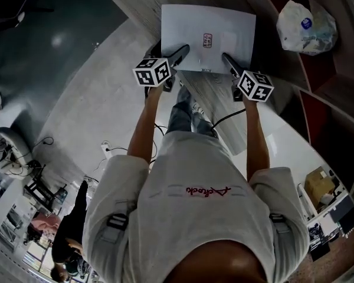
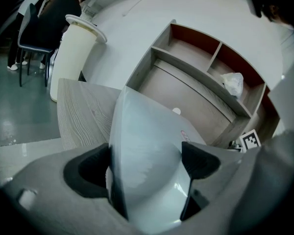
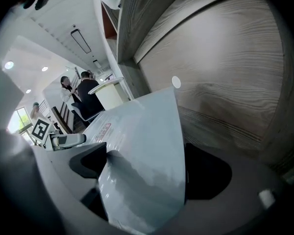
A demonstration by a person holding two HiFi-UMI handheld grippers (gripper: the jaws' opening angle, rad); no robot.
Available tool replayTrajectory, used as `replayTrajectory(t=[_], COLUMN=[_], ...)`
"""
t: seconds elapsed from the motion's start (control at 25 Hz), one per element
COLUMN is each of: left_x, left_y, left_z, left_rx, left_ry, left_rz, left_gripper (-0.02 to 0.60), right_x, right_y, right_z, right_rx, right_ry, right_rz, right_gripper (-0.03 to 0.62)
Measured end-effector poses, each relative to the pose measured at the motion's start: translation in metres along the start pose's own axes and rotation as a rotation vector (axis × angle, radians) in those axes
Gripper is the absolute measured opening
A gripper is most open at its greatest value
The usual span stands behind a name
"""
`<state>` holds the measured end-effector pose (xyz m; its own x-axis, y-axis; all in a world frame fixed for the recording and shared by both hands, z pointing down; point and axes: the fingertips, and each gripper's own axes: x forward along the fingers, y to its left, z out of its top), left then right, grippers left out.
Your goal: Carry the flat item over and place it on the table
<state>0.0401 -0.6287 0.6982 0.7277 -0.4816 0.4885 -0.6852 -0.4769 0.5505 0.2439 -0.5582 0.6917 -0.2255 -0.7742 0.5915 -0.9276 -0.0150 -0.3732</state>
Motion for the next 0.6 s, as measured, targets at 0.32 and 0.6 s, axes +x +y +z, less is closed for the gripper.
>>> replayTrajectory(t=[0.32,0.6], left_x=[0.033,0.053], left_y=[0.019,0.026], left_z=[0.004,-0.001], left_rx=[-0.019,-0.032], left_ry=[0.035,0.061], left_rz=[0.003,0.011], left_gripper=[0.477,0.477], right_x=[0.033,0.047], right_y=[-0.019,-0.032], right_z=[-0.001,0.000], right_rx=[0.030,0.024], right_ry=[0.032,0.038], right_rz=[-0.006,-0.016], right_gripper=[0.517,0.517])
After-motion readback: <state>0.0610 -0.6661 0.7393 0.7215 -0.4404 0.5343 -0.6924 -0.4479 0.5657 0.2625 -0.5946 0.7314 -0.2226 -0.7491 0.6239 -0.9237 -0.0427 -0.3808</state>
